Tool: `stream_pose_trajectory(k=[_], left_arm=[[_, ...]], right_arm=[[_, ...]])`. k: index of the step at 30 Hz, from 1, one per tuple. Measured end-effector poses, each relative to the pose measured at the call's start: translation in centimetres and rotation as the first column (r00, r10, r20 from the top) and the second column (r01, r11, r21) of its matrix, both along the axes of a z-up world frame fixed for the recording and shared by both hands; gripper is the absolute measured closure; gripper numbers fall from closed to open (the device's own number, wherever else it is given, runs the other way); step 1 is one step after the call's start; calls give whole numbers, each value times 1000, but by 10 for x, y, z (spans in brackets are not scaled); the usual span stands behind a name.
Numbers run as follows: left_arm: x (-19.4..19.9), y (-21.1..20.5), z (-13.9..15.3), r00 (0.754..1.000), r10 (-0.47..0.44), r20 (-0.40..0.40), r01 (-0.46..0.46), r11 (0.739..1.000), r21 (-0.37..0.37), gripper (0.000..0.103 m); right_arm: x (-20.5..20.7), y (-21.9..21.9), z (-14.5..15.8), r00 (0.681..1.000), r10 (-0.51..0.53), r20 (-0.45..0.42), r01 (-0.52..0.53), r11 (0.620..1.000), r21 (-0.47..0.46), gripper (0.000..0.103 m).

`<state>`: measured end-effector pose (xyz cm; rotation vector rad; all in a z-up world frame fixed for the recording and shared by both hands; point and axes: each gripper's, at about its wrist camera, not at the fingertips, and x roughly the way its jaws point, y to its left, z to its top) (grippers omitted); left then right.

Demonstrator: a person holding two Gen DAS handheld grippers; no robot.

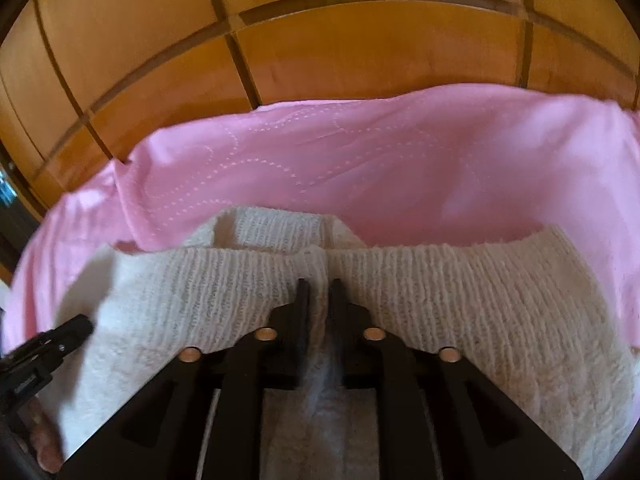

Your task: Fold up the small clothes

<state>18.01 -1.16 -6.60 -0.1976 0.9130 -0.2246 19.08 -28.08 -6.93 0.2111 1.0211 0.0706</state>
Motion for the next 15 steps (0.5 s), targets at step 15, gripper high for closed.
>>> stream_pose_trajectory(k=[15], left_arm=[[-82,18,44,993,32,117,-36,999,37,48]], right_arm=[[-102,30,58,990,96,103,-97,995,-1,29]])
